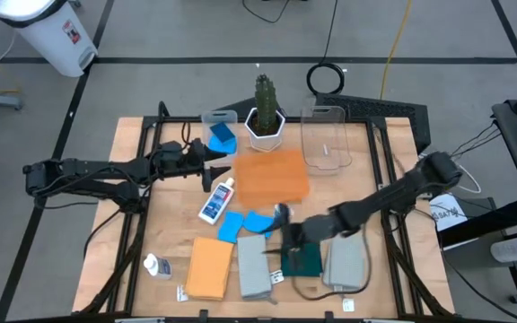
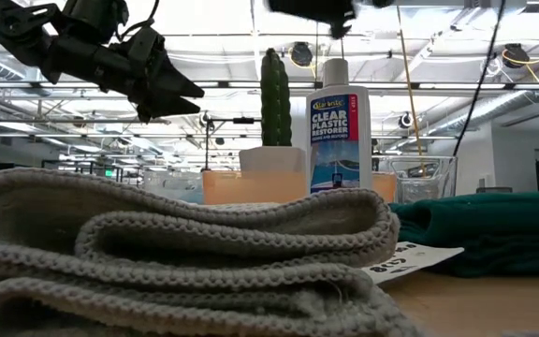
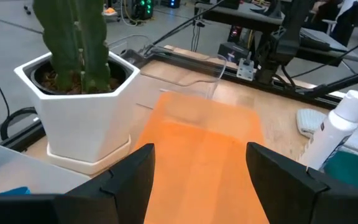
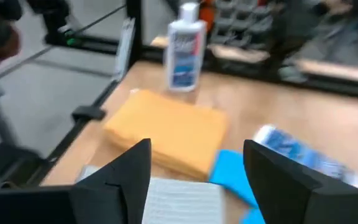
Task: Pick & Place Kitchen Items
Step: Put the blue sponge into the white bin
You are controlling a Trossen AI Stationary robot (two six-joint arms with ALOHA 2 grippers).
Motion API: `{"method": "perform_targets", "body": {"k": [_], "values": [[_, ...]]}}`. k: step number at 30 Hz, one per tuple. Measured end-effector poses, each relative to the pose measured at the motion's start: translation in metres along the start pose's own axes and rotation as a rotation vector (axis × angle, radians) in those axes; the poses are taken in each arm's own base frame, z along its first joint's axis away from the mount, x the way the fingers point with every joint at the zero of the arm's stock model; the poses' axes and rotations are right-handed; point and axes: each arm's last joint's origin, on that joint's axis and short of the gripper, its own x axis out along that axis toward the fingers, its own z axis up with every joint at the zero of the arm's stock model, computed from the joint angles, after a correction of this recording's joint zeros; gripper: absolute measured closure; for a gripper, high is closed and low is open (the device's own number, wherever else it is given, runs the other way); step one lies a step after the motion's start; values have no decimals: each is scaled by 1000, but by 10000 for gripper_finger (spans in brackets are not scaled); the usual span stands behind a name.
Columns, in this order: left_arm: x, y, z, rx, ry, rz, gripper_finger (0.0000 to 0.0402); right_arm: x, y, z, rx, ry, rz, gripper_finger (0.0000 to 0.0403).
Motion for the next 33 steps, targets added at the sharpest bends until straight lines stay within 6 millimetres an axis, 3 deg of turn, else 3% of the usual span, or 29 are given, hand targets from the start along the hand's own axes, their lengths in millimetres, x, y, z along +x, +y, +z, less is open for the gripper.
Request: {"method": "perform_targets", "body": {"k": [3, 6, 10, 16, 22, 29, 33], "values": [[0, 0, 0, 0, 0, 0, 144, 23, -1, -6, -18, 94, 33, 193], [0, 0, 0, 0, -5, -1, 144, 33, -6, -16, -83, 200, -36, 201], [0, 0, 0, 0, -4, 0, 144, 33, -17, -17, -61, 224, -173, 202], [0, 0, 0, 13, -3, 0, 144, 33, -26, -27, -3, 322, -73, 196], [0, 0, 0, 13, -2, 0, 144, 37, -28, -37, -23, 366, -78, 204], [0, 0, -1, 11, 7, 3, 144, 34, -27, -32, -40, 345, -75, 206], [0, 0, -2, 10, 17, 4, 144, 26, -25, -19, -43, 298, -72, 207]]}}
